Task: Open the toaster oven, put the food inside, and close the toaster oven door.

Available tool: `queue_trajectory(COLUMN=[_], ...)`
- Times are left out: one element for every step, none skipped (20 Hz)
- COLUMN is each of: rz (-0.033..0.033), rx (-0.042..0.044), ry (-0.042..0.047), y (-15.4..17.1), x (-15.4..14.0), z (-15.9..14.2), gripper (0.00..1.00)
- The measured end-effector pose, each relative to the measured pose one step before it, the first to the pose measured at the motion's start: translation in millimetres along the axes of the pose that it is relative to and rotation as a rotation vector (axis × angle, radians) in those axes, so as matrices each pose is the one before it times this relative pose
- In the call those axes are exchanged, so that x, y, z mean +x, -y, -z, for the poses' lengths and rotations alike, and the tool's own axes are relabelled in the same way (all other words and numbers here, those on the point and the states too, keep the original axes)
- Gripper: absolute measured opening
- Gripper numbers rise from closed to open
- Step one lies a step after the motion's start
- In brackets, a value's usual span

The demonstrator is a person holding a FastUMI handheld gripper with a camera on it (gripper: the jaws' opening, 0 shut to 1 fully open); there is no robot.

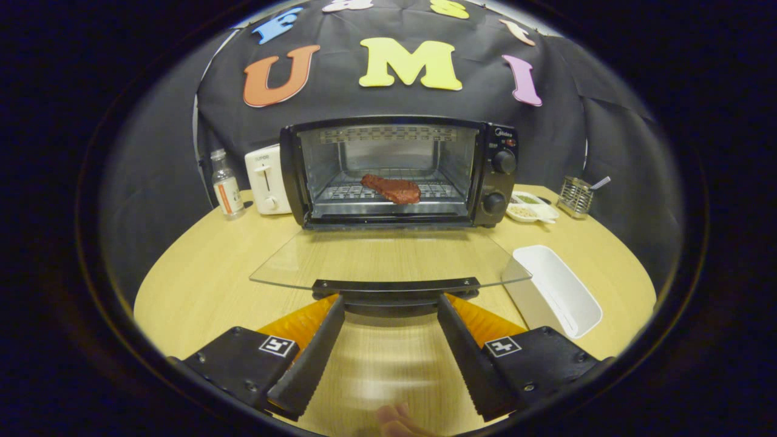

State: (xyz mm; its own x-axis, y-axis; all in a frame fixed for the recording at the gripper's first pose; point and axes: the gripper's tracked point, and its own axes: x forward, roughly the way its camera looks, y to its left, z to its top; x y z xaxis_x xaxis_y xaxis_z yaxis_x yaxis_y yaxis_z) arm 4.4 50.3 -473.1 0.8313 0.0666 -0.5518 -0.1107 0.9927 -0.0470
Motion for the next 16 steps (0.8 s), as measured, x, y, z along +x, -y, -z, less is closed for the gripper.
queue_trajectory(rz=[-0.00055, -0.00007, -0.00021, -0.00029, -0.00134, 0.00318, 0.00038, 0.00008, -0.00025, -0.00168, -0.00281, -0.00198, -0.00153, -0.00346, -0.00265, -0.00348], rx=[-0.00023, -0.00759, -0.01085, -0.00903, -0.00465, -0.00229, -0.00609, -0.01003, -0.01472, -0.01483, -0.00972, -0.00584, -0.00417, -0.00285, -0.0042, -0.0018], ry=[0.01112, 0.01431, 0.01956, 0.02332, 0.02177, 0.02183, 0.01972, 0.02774, 0.01818, 0.01277, 0.00829, 0.00691, 0.00258, 0.00181, 0.00217, 0.00159], y=[-0.45, 0.26, -0.11, -0.07, 0.18, 0.48, -0.8, 0.02, -0.3, -0.36, -0.46, 0.94, 0.01, 0.07, 0.44, 0.66], x=[-1.55, -1.96, -1.13, -1.73, -0.99, -1.06, -0.69, 1.13, 1.18, 1.6, 1.56, 2.52, 2.1, 2.47, 2.93, 2.0], z=[-5.5, -6.32, -7.35, -9.07, -9.48, -8.82, -9.71, -10.48, -9.63, -6.17, -6.95, -6.14, -5.92, -5.17, -5.82, -5.7], gripper=[0.98, 0.98, 0.98, 0.98, 0.98, 0.98, 0.99, 1.0, 1.0, 1.0, 1.0, 1.0, 1.0, 1.0, 1.0, 1.0])
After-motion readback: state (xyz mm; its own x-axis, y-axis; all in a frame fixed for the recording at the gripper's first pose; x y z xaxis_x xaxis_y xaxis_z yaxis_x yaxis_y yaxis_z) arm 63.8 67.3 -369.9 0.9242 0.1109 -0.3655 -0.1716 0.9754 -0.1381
